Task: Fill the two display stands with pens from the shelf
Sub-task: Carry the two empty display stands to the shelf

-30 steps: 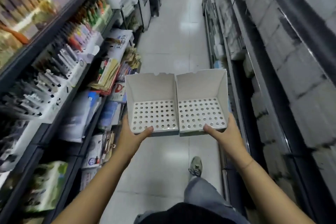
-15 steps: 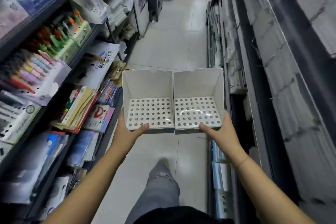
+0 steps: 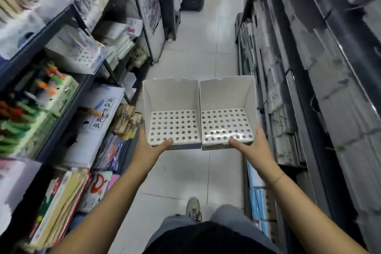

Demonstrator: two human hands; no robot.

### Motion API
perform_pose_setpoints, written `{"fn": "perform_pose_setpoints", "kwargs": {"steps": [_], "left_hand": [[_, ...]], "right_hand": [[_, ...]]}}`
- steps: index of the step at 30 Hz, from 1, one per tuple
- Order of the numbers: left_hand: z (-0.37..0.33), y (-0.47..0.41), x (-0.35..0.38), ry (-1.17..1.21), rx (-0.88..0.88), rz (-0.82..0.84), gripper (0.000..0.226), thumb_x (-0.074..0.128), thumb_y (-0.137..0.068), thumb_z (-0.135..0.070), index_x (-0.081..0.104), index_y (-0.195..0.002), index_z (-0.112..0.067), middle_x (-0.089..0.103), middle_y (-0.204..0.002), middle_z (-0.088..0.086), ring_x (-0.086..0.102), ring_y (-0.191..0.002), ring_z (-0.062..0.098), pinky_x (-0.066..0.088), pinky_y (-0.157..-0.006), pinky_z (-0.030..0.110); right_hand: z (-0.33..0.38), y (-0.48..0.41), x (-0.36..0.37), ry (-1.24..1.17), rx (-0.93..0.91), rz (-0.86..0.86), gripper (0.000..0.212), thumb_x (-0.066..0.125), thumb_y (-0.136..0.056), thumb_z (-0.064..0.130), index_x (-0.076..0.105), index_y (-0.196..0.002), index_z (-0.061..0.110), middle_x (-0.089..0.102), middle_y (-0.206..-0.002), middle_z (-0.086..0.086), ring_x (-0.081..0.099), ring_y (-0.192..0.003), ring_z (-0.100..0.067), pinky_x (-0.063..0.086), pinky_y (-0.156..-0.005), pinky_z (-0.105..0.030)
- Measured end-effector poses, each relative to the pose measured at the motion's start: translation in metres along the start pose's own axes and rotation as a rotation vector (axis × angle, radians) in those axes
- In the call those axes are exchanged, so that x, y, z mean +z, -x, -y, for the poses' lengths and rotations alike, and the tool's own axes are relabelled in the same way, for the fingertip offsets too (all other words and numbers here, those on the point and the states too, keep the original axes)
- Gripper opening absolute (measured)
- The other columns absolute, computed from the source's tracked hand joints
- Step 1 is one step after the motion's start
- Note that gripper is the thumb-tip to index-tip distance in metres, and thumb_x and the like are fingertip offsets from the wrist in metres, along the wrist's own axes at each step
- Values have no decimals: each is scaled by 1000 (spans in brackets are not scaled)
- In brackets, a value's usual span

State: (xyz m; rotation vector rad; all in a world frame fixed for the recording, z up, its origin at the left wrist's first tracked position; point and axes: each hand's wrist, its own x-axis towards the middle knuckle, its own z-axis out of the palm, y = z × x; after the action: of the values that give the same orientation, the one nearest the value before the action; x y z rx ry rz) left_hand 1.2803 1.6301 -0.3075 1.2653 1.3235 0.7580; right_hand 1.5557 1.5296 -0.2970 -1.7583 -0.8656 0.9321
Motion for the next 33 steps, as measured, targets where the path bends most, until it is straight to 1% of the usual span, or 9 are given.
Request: {"fn": "perform_pose_setpoints", "kwargs": {"steps": [4,6,11,15,18,22,28,31,33], "left_hand": [[-27,-78,12,0,20,-13,72,80,-75,-11,39,-134,-22,61,-119,-4,60,-99,10,50,-77,29],[-37,-117,19,-5,29,-22,71,79,-75,-8,39,-133,-19,61,-114,-6,59,-92,7,50,-72,24],[-55,-222,35,24,14,-67,69,79,-75,-6,40,-130,-21,60,-107,-10,59,-85,5,49,-67,21],[-85,-307,53,34,0,-137,69,77,-77,-6,36,-127,-28,57,-108,-14,57,-89,3,50,-69,19],[-106,-362,60,35,-38,-206,72,81,-75,-13,36,-129,-30,59,-113,-11,60,-97,12,51,-79,32],[-127,-425,59,76,-90,-293,80,85,-67,-26,38,-132,-28,61,-120,-4,61,-106,20,52,-87,44],[-152,-505,39,131,-116,-443,79,85,-67,-29,39,-131,-26,61,-116,-9,60,-104,13,52,-85,38],[-165,-544,21,140,-87,-535,68,82,-74,-18,38,-125,-32,59,-110,-18,58,-97,2,49,-79,27],[-171,-571,7,141,-78,-587,68,82,-74,-18,41,-128,-28,60,-112,-15,60,-97,6,47,-75,22]], "right_hand": [[24,-77,6,14,-3,-17,63,82,-73,18,45,-124,16,60,-120,-2,60,-107,-13,48,-82,-17],[35,-117,10,18,-14,-16,58,81,-74,14,46,-120,18,59,-118,-2,60,-105,-12,47,-79,-15],[56,-234,20,42,-38,40,54,80,-75,15,44,-115,23,58,-116,1,59,-102,-7,47,-73,-15],[81,-344,26,89,-59,106,56,80,-75,20,43,-117,26,57,-120,-1,58,-104,-9,47,-80,-18],[104,-420,29,150,-59,150,63,81,-74,27,43,-123,23,55,-123,-1,57,-109,-15,48,-89,-28],[142,-506,48,205,-81,219,61,79,-76,26,43,-124,19,52,-123,-3,54,-108,-15,43,-85,-26],[185,-618,101,220,-158,365,60,80,-74,25,42,-120,26,52,-121,-2,55,-110,-17,49,-93,-36],[208,-668,136,245,-221,428,62,80,-74,28,42,-124,24,52,-123,0,54,-111,-15,49,-93,-35],[224,-702,162,246,-258,477,66,80,-74,30,41,-127,25,51,-124,2,53,-113,-14,49,-95,-36]]}}
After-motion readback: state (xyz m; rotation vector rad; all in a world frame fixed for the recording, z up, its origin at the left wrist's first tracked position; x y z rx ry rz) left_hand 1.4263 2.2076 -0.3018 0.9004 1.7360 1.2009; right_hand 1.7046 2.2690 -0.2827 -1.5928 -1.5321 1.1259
